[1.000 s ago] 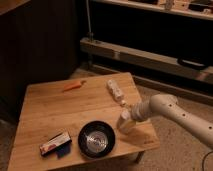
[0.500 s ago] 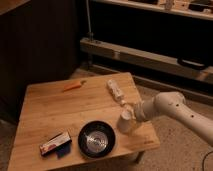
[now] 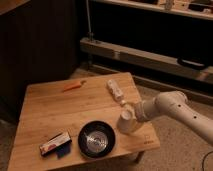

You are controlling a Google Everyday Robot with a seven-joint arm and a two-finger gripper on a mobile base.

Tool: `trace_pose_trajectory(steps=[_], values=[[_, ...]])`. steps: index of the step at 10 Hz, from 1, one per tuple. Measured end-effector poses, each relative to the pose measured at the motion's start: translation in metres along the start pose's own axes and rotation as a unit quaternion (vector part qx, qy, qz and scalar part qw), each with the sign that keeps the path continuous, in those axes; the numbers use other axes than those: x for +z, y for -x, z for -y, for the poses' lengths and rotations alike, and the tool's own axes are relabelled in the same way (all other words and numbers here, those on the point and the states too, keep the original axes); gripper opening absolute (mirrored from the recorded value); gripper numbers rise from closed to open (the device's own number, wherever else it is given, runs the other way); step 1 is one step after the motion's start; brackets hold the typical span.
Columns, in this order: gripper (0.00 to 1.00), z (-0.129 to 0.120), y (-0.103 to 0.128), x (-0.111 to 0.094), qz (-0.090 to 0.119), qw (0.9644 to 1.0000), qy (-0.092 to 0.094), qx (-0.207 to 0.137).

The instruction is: Pick up the ceramic cup

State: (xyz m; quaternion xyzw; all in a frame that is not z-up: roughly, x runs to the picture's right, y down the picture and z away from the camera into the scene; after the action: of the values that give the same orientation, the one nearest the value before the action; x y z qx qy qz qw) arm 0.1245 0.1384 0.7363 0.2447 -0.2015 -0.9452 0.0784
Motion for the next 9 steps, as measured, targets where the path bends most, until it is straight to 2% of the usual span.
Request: trace_pose_trajectory(steps=[2,4,5,7,8,9], values=[[0.80,0.000,-0.001,0.001,-0.002,1.0000,-0.001,-0.004],[0.80,-0.004,0.000,0.011,0.000,0.9990,-0.001,-0.045],[0.80,-0.006,0.003,0.013,0.008,0.9985,0.008,-0.053],[0.80,-0.007,0.013,0.010,0.021,0.9990,0.039,-0.008],[0.80,-0.008,0.016,0.007,0.029,0.9954,0.078,0.049],[0.80,-0.008,0.021,0.002,0.040,0.9895,0.109,0.085]])
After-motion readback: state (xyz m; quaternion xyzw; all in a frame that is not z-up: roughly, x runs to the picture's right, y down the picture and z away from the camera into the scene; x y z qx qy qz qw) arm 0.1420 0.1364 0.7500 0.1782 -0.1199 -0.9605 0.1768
